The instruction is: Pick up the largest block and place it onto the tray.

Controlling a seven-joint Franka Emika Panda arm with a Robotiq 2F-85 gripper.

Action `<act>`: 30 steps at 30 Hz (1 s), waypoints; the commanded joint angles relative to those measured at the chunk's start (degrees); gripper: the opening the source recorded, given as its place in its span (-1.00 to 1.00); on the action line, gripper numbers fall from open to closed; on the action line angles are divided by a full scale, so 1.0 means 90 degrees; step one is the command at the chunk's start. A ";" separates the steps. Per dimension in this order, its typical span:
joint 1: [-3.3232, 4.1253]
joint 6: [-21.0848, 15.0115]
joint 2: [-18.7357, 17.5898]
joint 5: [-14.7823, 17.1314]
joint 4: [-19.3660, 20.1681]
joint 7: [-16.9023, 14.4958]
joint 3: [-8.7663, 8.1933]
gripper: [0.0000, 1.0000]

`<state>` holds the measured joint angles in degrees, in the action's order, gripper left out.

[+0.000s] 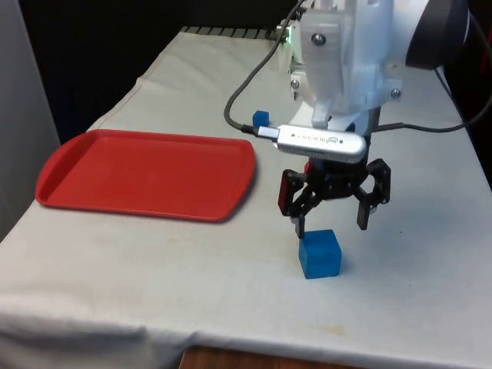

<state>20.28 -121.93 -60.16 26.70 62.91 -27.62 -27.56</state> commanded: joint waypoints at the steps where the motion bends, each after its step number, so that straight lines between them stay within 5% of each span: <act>1: -0.0083 0.0197 -0.0134 -0.0006 -0.0229 0.0032 0.0019 1.00; 9: -0.0140 0.0134 -0.0261 0.0006 -0.0306 0.0038 -0.0013 1.00; 10: -0.0051 0.0013 -0.0159 0.0006 -0.0089 0.0013 -0.0025 1.00; 11: -0.0153 0.0134 -0.0267 0.0000 -0.0312 0.0038 -0.0019 1.00; 14: -0.0185 0.0121 -0.0293 0.0006 -0.0344 0.0032 -0.0064 1.00; 17: -0.0204 0.0102 -0.0318 0.0006 -0.0363 0.0038 -0.0064 1.00; 18: -0.0134 0.0006 -0.0197 0.0006 -0.0153 0.0013 -0.0083 1.00; 19: -0.0204 0.0095 -0.0318 0.0006 -0.0363 0.0045 -0.0064 1.00; 24: -0.0223 0.0083 -0.0427 0.0038 -0.0446 0.0051 -0.0032 1.00; 25: -0.0134 -0.0032 -0.0293 0.0032 -0.0191 0.0013 -0.0070 1.00; 26: -0.0223 0.0089 -0.0452 0.0051 -0.0465 0.0051 -0.0032 1.00; 30: -0.0242 0.0064 -0.0554 0.0095 -0.0573 0.0051 -0.0057 1.00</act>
<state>18.96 -122.50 -63.88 27.56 60.28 -27.50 -28.25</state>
